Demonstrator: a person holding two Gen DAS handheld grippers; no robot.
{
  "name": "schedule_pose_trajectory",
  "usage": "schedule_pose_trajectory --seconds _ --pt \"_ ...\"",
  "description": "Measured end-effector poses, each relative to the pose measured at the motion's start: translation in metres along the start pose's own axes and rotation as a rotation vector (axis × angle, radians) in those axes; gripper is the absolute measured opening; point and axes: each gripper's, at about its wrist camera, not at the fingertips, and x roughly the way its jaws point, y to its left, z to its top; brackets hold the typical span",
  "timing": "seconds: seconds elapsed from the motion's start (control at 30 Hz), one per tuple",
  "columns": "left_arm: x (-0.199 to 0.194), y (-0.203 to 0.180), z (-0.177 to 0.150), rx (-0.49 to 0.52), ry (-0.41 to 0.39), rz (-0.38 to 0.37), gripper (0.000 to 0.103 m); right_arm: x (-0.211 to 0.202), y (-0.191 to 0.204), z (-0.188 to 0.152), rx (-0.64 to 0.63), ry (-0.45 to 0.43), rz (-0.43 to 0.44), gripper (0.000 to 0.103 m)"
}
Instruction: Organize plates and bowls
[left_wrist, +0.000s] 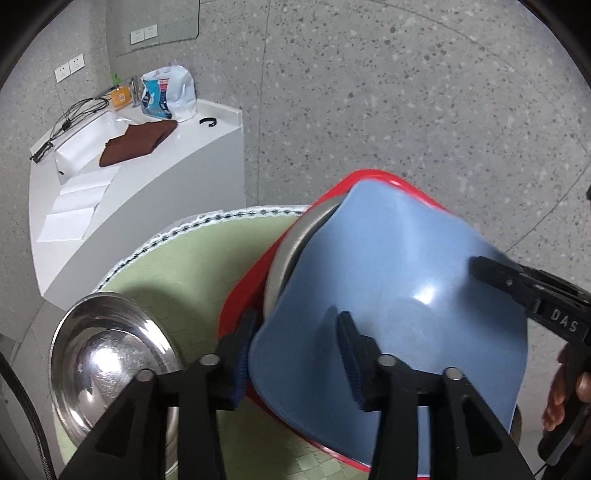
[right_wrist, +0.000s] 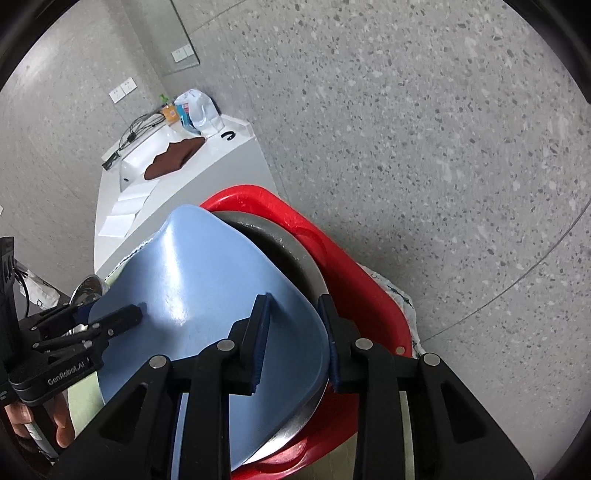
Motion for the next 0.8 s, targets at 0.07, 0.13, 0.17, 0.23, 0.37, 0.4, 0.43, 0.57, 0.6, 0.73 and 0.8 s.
schedule_pose_trajectory --seconds 0.07,0.13,0.17,0.23,0.37,0.4,0.43,0.57,0.6,0.73,0.8 --pt "-0.003 -0.002 -0.001 0.004 -0.016 -0.008 0.057 -0.001 0.000 0.000 0.000 -0.013 -0.007 0.052" --pt "-0.006 -0.002 -0.003 0.006 -0.029 -0.008 0.064 -0.004 0.002 -0.001 -0.007 -0.039 -0.018 0.057" --pt "-0.008 -0.003 -0.004 0.010 -0.036 -0.006 0.065 -0.004 0.004 -0.002 -0.017 -0.042 -0.013 0.057" --pt "-0.013 -0.004 -0.008 0.010 -0.043 -0.009 0.065 -0.006 0.007 -0.004 -0.028 -0.049 -0.018 0.059" --pt "-0.041 -0.002 -0.018 -0.008 -0.113 0.013 0.079 -0.025 0.011 -0.010 -0.031 -0.111 -0.049 0.071" --pt "-0.049 0.001 -0.023 -0.010 -0.133 0.027 0.080 -0.032 0.012 -0.011 -0.031 -0.127 -0.057 0.073" --pt "-0.058 0.001 -0.027 -0.010 -0.154 0.041 0.081 -0.039 0.013 -0.013 -0.031 -0.139 -0.069 0.074" --pt "-0.095 -0.004 -0.051 0.015 -0.235 0.086 0.088 -0.077 0.020 -0.026 -0.021 -0.184 -0.101 0.078" --pt "-0.106 -0.008 -0.060 0.026 -0.261 0.095 0.090 -0.086 0.022 -0.031 -0.018 -0.196 -0.098 0.079" --pt "-0.132 -0.025 -0.097 0.076 -0.306 0.075 0.097 -0.120 0.023 -0.060 0.017 -0.220 -0.096 0.080" --pt "-0.140 -0.033 -0.115 0.102 -0.296 0.064 0.097 -0.134 0.021 -0.077 0.033 -0.225 -0.083 0.081"
